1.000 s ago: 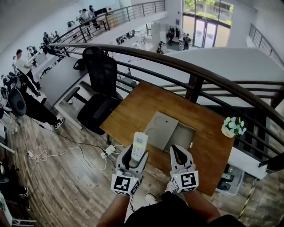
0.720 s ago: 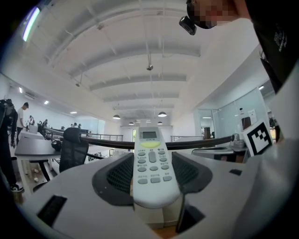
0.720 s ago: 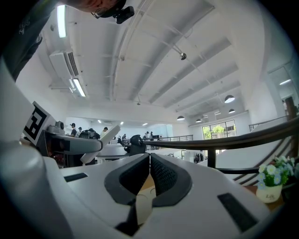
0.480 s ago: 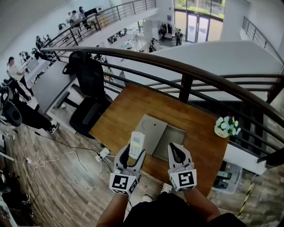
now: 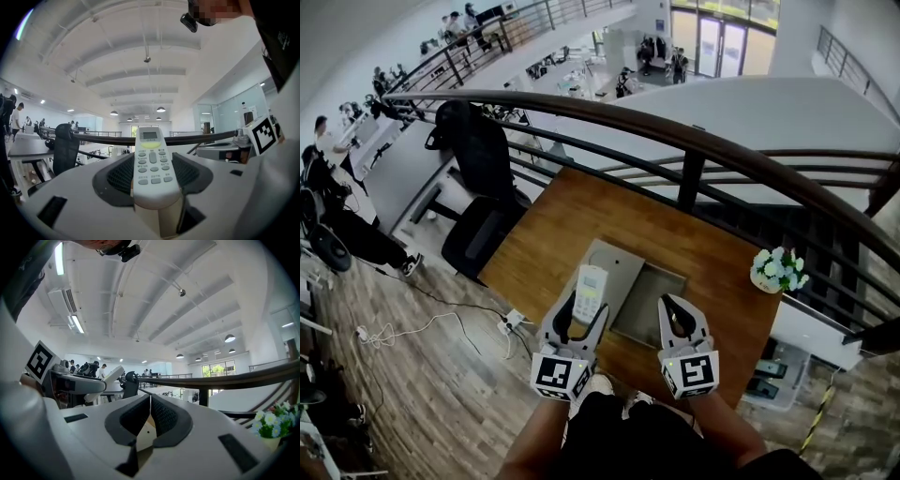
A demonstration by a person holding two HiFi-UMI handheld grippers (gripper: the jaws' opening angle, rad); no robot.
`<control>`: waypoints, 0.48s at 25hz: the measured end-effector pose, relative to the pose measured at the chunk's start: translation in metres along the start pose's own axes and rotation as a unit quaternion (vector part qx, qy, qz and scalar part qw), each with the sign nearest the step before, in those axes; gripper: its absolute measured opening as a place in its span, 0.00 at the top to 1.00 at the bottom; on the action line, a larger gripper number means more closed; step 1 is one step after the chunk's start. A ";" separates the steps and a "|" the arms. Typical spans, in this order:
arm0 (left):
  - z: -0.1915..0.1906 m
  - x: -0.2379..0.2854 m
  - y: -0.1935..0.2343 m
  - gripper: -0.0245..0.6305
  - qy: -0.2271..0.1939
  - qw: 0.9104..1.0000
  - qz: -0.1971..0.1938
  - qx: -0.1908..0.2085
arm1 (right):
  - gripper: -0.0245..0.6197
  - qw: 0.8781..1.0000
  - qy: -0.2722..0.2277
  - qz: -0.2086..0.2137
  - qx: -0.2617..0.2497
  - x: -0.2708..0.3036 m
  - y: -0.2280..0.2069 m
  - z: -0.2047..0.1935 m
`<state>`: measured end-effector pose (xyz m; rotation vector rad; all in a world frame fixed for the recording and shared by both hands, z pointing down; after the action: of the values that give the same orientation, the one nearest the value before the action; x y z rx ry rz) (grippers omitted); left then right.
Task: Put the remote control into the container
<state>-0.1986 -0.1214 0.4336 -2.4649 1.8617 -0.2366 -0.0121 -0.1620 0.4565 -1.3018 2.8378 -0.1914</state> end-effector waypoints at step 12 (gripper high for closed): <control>-0.018 0.051 -0.016 0.57 0.025 0.998 -0.061 -0.016 | 0.92 0.998 0.013 -0.059 0.028 0.017 -0.036 -0.005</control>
<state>-0.1727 -0.1649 0.4582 -2.6213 1.7477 -0.2772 0.0041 -0.1975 0.4664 -1.4658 2.7556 -0.2896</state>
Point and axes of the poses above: the fingertips, and each gripper's own axes: x forward along the fingers, y to its left, z out of its top, the point moved 6 cm from there along -x, backward along the fingers, and after that the axes turned 6 degrees about x, right-handed, at the moved point
